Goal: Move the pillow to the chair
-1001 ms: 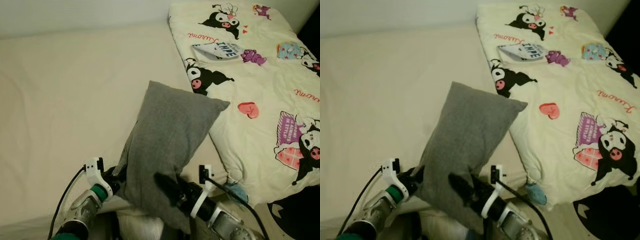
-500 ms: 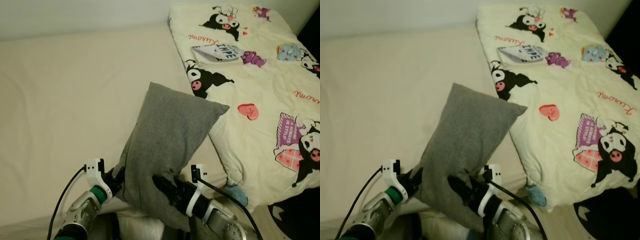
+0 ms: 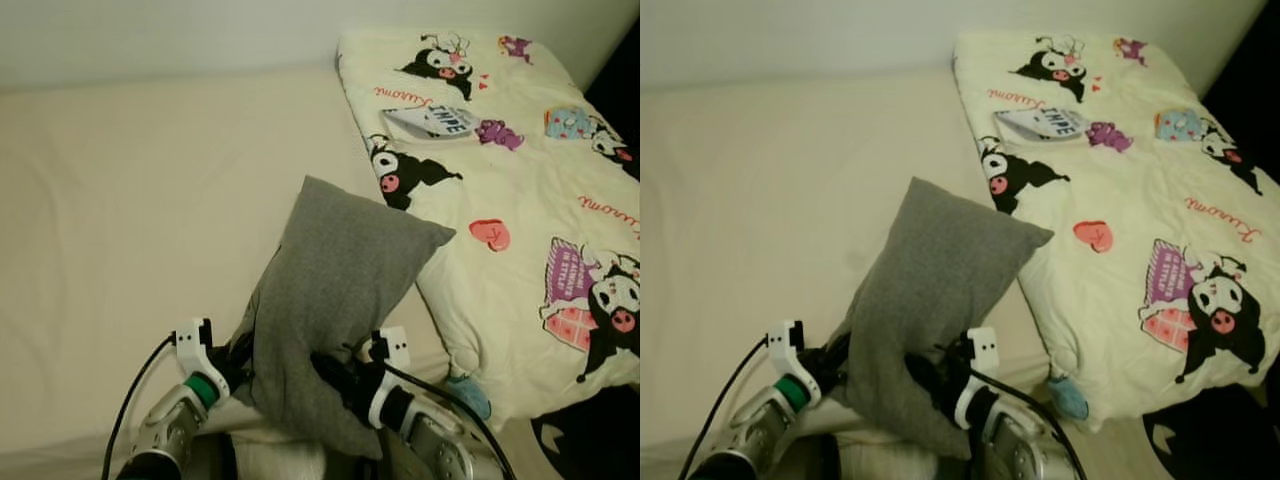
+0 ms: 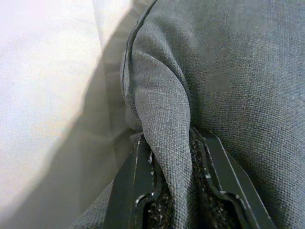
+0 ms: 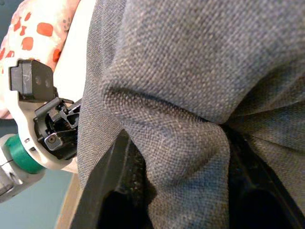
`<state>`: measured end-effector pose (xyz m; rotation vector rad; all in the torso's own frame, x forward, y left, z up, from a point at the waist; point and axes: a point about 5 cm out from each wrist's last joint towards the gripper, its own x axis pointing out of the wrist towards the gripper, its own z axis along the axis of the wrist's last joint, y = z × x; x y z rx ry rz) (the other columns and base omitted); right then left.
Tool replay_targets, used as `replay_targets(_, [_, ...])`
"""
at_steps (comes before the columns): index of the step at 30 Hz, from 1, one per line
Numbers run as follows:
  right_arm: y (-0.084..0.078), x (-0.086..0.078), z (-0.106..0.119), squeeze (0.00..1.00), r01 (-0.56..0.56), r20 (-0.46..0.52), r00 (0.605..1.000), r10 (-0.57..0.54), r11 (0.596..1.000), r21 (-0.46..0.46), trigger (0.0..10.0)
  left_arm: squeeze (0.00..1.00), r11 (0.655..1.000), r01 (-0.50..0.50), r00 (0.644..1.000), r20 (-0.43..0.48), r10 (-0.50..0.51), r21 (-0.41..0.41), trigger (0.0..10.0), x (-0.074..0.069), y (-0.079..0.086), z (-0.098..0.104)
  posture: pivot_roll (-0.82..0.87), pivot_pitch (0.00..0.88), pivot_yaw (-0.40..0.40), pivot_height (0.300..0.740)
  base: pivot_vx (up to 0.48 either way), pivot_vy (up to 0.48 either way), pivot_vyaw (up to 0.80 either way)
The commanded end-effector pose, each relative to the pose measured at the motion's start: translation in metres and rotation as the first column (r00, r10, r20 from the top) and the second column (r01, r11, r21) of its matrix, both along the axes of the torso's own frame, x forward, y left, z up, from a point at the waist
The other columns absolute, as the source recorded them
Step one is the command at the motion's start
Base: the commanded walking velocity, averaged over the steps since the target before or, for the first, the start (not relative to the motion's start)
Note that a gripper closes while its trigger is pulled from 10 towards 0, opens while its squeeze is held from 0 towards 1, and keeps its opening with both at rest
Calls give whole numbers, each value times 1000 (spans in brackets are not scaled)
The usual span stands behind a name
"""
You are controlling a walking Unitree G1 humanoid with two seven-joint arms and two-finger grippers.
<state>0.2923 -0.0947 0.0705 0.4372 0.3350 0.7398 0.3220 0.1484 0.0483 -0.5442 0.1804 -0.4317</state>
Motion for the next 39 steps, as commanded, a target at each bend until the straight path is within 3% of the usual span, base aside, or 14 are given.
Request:
replay_targets(1, [26, -12, -13, 0, -102, -67, 992, 103, 995, 10, 0, 0, 998, 68, 998, 13, -68, 17, 0, -4, -18, -2, -46, 178, 76, 617, 0, 0, 0])
replay_targets(5, [22, -7, -3, 0, -94, -38, 995, 97, 993, 66, 0, 0, 992, 61, 992, 100, -72, 106, 0, 1, -25, 15, -31, 128, 69, 617, 0, 0, 0])
replay_targets(10, [22, -2, 4, 0, -86, -19, 996, 88, 992, 98, 0, 0, 989, 27, 988, 146, -48, 145, 0, 7, -24, 27, -23, 108, 62, 617, 0, 0, 0])
replay_targets(11, [22, 1, 9, 0, -83, -6, 996, 84, 991, 109, 0, 0, 989, 5, 981, 189, -33, 148, 0, 12, -24, 40, -21, 91, 56, 617, 0, 0, 0])
replay_targets(16, [27, 7, 23, 0, -89, 49, 995, 83, 987, 131, 0, 0, 985, -32, 959, 282, -18, 172, 0, 17, -29, 68, -14, 53, 50, 617, 0, 0, 0])
replay_targets(26, [29, 17, 44, 0, -34, 104, 995, 11, 975, 222, 0, 0, 974, -82, 946, 325, 10, 210, 0, 4, -35, 80, -18, 22, 63, 617, 0, 0, 0])
replay_targets(31, [30, 19, 49, 0, -20, 150, 989, -11, 979, 204, 0, 0, 967, -122, 945, 324, 45, 223, 39, 1, -36, 85, -15, 22, 56, 617, 0, 0, 0])
replay_targets(32, [29, 21, 49, 0, 7, 171, 984, -38, 985, 175, 0, 0, 963, -137, 942, 330, 54, 233, 4706, 0, -35, 85, -13, 17, 52, 617, 0, 0, 0])
replay_targets(33, [29, 21, 49, 0, 7, 171, 984, -38, 985, 175, 0, 0, 963, -137, 942, 330, 54, 233, 4706, 0, -35, 85, -13, 17, 52, 617, 0, 0, 0])
replay_targets(34, [26, 24, 50, 0, 67, 210, 973, -93, 989, 129, 0, 0, 953, -157, 944, 322, 68, 259, 10000, 0, -32, 84, -11, 12, 48, 617, 0, 0, 0])
replay_targets(35, [24, 24, 50, 0, 84, 221, 969, -109, 990, 117, 3529, 0, 951, -165, 945, 318, 76, 263, 10000, 0, -31, 84, -11, 11, 46, 617, 0, 0, 0])
replay_targets(36, [24, 24, 50, 0, 84, 221, 969, -109, 990, 117, 3529, 0, 951, -165, 945, 318, 76, 263, 10000, 0, -31, 84, -11, 11, 46, 617, 0, 0, 0])
replay_targets(37, [24, 24, 50, 0, 91, 225, 968, -115, 989, 112, 10000, 0, 949, -170, 946, 313, 82, 265, 10000, -1, -31, 84, -11, 11, 46, 617, 0, 0, 0])
replay_targets(39, [22, 25, 49, 0, 113, 224, 965, -134, 988, 107, 10000, 0, 946, -180, 947, 309, 92, 270, 10000, -2, -30, 85, -13, 5, 37, 617, 0, 0, 0])
